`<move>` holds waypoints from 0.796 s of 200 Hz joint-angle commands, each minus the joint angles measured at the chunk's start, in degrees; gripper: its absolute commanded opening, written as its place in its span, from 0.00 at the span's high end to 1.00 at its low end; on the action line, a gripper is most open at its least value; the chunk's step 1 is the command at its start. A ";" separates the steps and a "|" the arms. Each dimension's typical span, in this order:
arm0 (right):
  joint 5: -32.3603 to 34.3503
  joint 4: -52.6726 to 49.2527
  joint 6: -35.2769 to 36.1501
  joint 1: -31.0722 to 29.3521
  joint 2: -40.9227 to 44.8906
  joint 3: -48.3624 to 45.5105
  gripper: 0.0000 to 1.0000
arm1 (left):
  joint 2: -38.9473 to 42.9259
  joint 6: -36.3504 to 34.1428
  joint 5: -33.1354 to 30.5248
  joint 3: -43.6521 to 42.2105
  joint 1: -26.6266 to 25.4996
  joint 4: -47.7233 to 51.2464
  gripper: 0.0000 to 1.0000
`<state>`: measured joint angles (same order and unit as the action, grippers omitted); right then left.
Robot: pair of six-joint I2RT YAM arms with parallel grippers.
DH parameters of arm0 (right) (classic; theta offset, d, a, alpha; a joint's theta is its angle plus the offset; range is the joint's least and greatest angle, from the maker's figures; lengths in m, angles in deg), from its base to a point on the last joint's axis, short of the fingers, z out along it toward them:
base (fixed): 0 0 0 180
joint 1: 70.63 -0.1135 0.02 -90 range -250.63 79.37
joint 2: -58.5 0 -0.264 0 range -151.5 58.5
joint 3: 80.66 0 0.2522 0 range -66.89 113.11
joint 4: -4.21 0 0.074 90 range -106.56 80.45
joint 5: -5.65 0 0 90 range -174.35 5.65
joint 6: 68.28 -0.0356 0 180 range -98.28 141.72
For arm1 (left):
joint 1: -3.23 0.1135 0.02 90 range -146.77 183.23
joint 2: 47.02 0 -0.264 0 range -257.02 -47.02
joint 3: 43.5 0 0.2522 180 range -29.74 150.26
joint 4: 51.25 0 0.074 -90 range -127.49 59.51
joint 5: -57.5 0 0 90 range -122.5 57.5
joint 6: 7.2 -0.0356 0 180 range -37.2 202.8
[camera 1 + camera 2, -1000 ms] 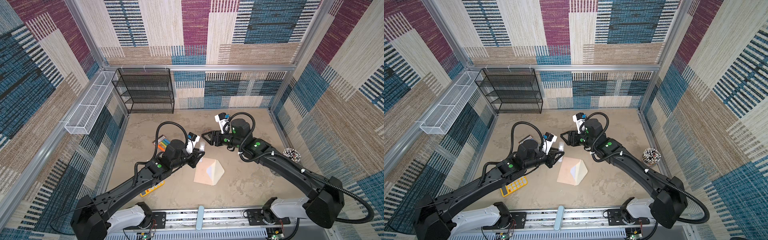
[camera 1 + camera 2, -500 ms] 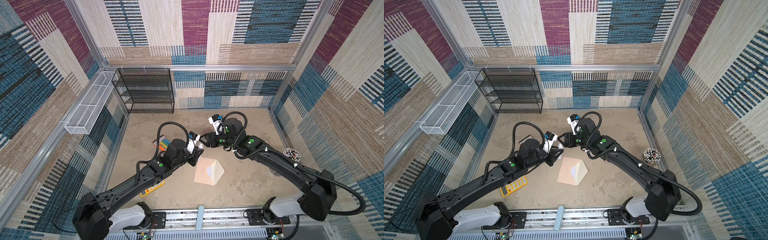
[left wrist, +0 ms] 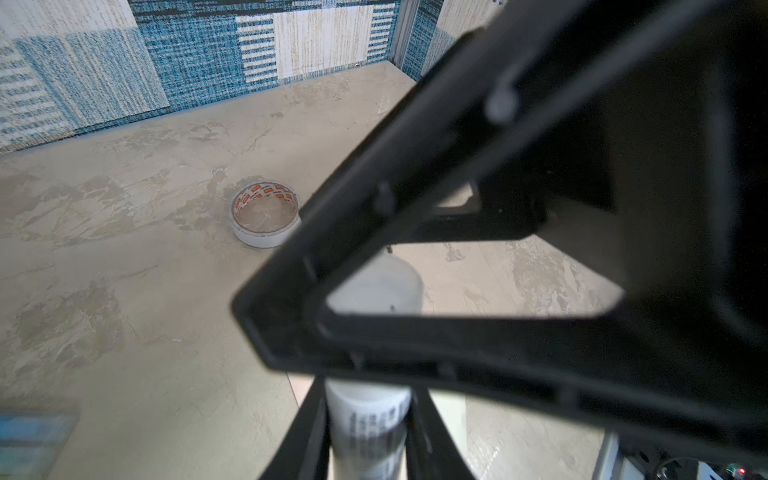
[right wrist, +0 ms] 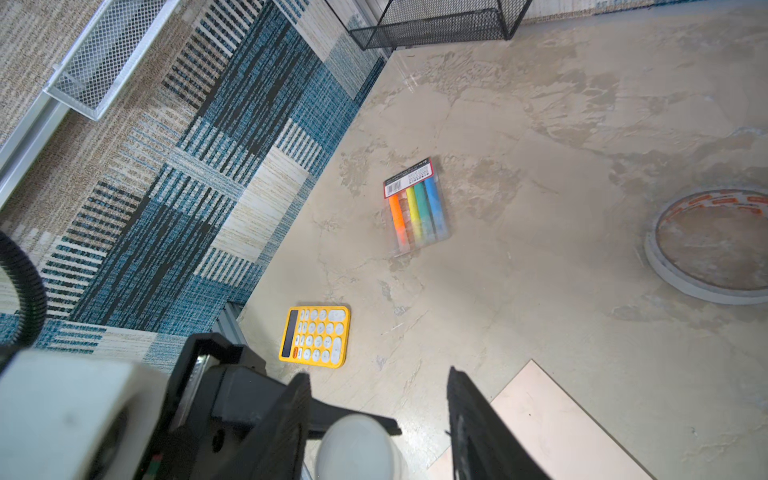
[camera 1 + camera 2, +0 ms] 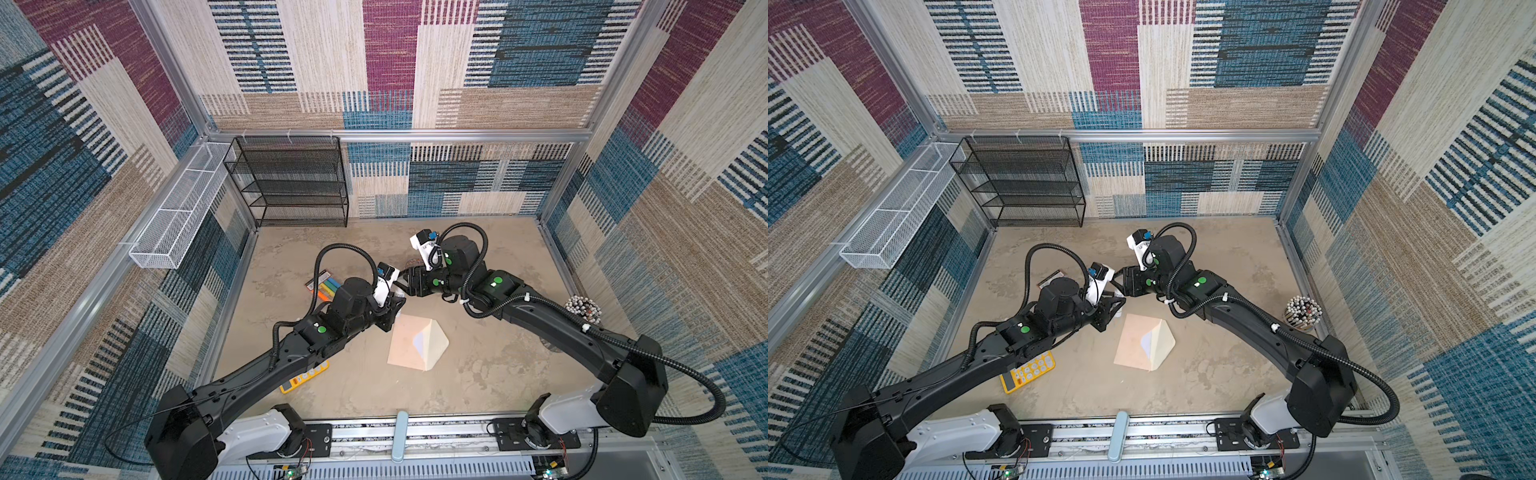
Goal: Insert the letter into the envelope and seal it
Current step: 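Lift the glue stick with the left gripper toward the right gripper, then grasp the translucent cap with the right gripper and pull it off the glue stick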
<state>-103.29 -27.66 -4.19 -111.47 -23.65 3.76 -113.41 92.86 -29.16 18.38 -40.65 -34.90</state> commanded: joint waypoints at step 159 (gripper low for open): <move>3.28 -1.67 0.99 -0.54 0.78 2.09 0.74 | -0.58 0.04 -0.60 0.25 0.20 -0.57 0.87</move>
<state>-102.02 -29.78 -3.69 -111.91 -23.11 4.33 -114.11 92.91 -29.54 18.80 -40.54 -34.81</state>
